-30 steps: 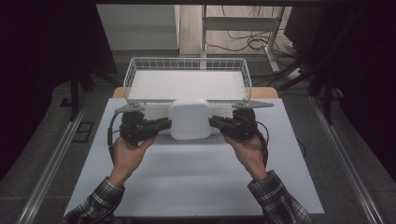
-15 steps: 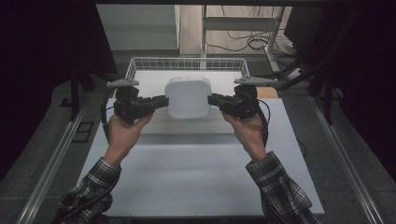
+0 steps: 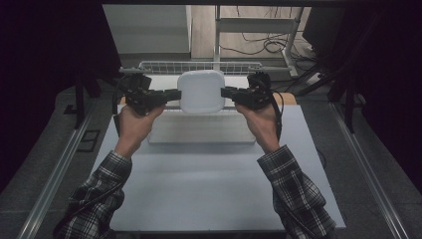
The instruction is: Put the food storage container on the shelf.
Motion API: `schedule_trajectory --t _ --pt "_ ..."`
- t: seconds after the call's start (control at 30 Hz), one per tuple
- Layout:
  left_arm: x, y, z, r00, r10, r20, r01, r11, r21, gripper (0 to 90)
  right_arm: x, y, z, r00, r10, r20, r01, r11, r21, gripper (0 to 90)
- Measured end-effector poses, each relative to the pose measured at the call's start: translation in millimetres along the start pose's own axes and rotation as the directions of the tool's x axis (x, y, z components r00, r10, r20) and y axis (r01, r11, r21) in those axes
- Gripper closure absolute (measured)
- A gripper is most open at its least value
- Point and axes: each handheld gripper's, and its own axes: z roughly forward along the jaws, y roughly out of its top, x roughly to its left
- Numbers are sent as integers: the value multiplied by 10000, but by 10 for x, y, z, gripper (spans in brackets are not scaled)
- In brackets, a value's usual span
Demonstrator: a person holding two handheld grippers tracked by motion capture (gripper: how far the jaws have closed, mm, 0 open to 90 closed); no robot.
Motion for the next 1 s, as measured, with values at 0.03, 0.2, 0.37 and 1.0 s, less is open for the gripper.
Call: schedule_trajectory --t 0.03,0.2,0.37,1.0 --pt "8 6 11 10000 1 0 -1 10000 -17 793 -13 7 14 10000 22 14 -22 10000 4 768" --pt "28 17 46 9999 113 -108 -114 9999 -120 765 -56 23 59 9996 293 19 -293 9996 52 749" --pt "78 31 102 9999 29 -167 -35 9994 -331 705 -82 55 109 9987 489 -151 -489 9988 37 717" --pt "238 152 279 9992 -331 -216 327 9993 -191 623 -142 185 325 9978 513 428 -529 9978 387 604"
